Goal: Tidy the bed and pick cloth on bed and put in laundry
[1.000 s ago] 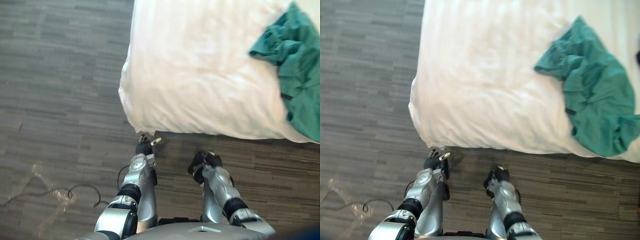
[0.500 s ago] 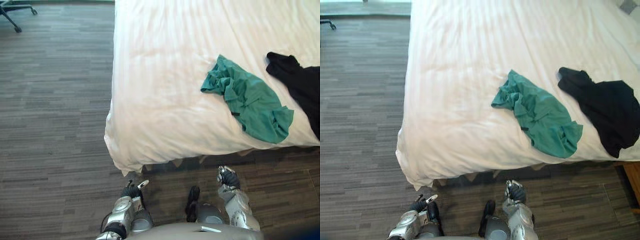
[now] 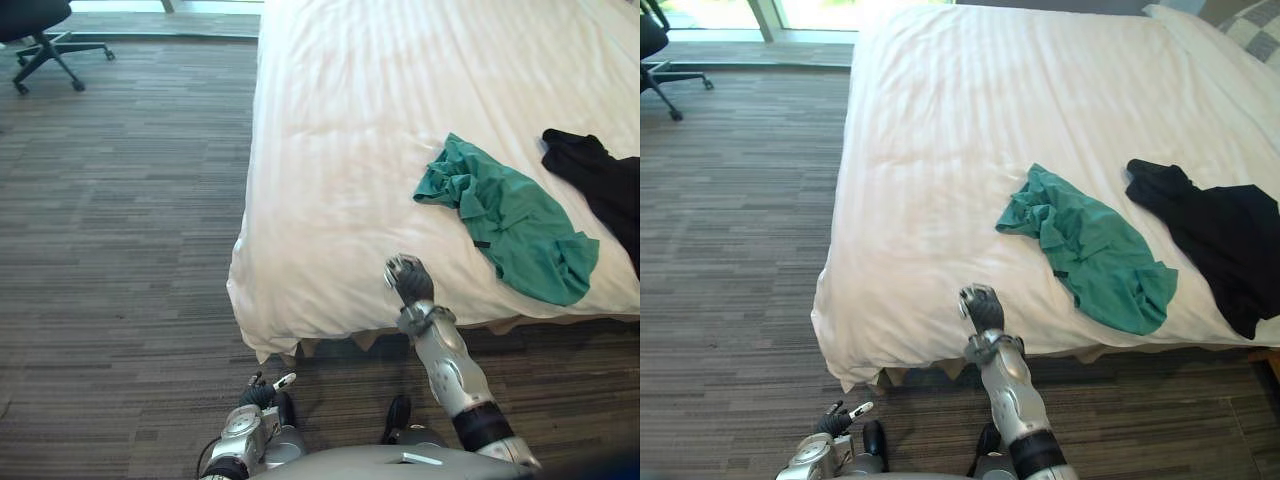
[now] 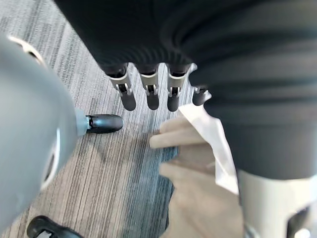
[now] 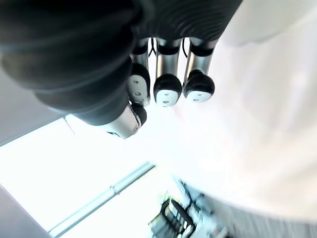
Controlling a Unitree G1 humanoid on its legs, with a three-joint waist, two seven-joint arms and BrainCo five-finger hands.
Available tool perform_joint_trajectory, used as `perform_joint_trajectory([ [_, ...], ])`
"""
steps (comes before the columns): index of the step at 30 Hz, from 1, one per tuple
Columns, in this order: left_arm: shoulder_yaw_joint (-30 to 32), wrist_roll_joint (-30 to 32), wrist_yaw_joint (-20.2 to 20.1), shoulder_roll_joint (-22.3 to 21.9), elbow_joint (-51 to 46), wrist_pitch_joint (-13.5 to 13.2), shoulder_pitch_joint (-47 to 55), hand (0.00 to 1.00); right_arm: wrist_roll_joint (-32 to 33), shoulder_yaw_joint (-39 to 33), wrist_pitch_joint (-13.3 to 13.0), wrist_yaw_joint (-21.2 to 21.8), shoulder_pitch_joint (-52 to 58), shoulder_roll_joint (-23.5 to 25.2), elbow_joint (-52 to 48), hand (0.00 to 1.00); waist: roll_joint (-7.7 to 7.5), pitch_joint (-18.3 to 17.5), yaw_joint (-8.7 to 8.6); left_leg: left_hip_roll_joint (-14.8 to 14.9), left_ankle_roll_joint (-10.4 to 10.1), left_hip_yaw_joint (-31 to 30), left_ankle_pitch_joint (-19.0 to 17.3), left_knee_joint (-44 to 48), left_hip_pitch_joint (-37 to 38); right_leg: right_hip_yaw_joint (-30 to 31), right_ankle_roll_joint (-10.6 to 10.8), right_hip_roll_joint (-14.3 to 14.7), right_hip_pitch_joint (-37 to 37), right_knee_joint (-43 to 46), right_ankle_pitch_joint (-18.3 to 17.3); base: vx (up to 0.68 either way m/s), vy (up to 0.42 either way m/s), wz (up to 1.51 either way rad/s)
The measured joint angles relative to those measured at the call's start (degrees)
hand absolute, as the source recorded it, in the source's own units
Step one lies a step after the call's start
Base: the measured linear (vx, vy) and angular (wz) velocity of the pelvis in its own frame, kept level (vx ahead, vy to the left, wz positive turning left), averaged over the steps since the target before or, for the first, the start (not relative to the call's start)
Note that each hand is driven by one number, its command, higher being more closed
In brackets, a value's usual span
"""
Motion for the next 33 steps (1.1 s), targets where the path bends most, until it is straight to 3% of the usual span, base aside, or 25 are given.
perform_joint_trajectory([
  [2,0.12,-0.09,0.11,-0.05,-0.13,-0.50,-0.70,0.00,3.05,1.09,-0.85,-0.09,-7.11,0.11,2.35,1.00,0.94,1.96,1.65,0.12,0.17,-0.73,0.73,0.02,-1.37,-0.25,-0.16,-0.07,-1.46,1.28,-0.08,-0.04,0.007,0.22],
  [4,0.29,-0.14,0.24,0.09,-0.41,-1.04,-2.36,0.00,4.79,0.64,-1.68,-0.54,-15.09,0.31,3.98,1.00,1.82,6.11,2.77,0.16,0.48,-1.86,1.12,1.09,-3.12,-0.69,-0.54,-0.45,-2.79,3.14,-0.37,-0.07,0.009,0.19],
  [8,0.80,-1.46,0.96,1.15,-2.42,-2.29,-3.81,0.00,6.17,-2.67,-3.81,-2.65,-27.88,1.54,6.30,1.00,2.27,12.85,3.76,0.01,0.88,-3.24,1.53,2.94,-7.03,-1.07,-0.98,-1.87,-7.20,7.83,-1.60,-0.11,0.026,0.17],
  [10,0.74,-3.45,1.27,1.38,-2.75,-3.19,-5.47,0.00,7.64,-6.60,-5.69,-4.26,-33.63,1.97,8.31,1.00,2.46,15.44,5.15,-0.25,1.13,-3.82,1.65,4.78,-10.49,-1.13,-1.01,-2.95,-10.60,10.55,-2.24,-0.09,0.037,0.16],
  [15,0.80,-4.70,1.36,0.31,-3.19,-5.28,-8.10,0.00,9.00,-13.06,-7.83,-6.55,-40.13,1.84,10.27,1.00,3.50,17.44,6.29,-1.14,1.90,-5.03,1.12,9.28,-18.68,-1.29,-1.04,-5.55,-18.26,16.11,-3.69,-0.04,0.030,0.20],
  [23,1.50,-8.17,1.52,-3.78,-11.25,-6.56,-11.56,0.00,9.81,-17.26,-12.12,-8.22,-40.36,2.84,2.77,1.00,5.77,19.49,6.13,-1.71,2.98,-4.23,-0.90,17.23,-30.57,0.56,-1.69,-10.51,-31.70,27.64,-7.43,-0.05,-0.009,0.09],
  [28,4.05,-11.31,2.42,-6.02,-16.23,-7.81,-13.55,0.00,9.53,-17.53,-13.34,-7.50,-38.39,5.04,1.15,1.00,5.81,19.51,5.19,-0.74,3.11,-2.71,-2.83,21.40,-34.06,2.34,-2.36,-10.82,-35.79,30.42,-8.27,-0.03,-0.039,-0.15],
  [33,7.66,-13.89,2.26,-7.44,-16.44,-8.00,-14.21,0.00,7.63,-17.54,-13.13,-5.36,-33.64,5.27,1.24,1.00,5.19,19.18,4.37,0.83,3.30,-0.84,-4.95,24.69,-33.87,4.25,-2.35,-9.39,-35.46,29.39,-7.82,0.02,-0.021,-0.25],
])
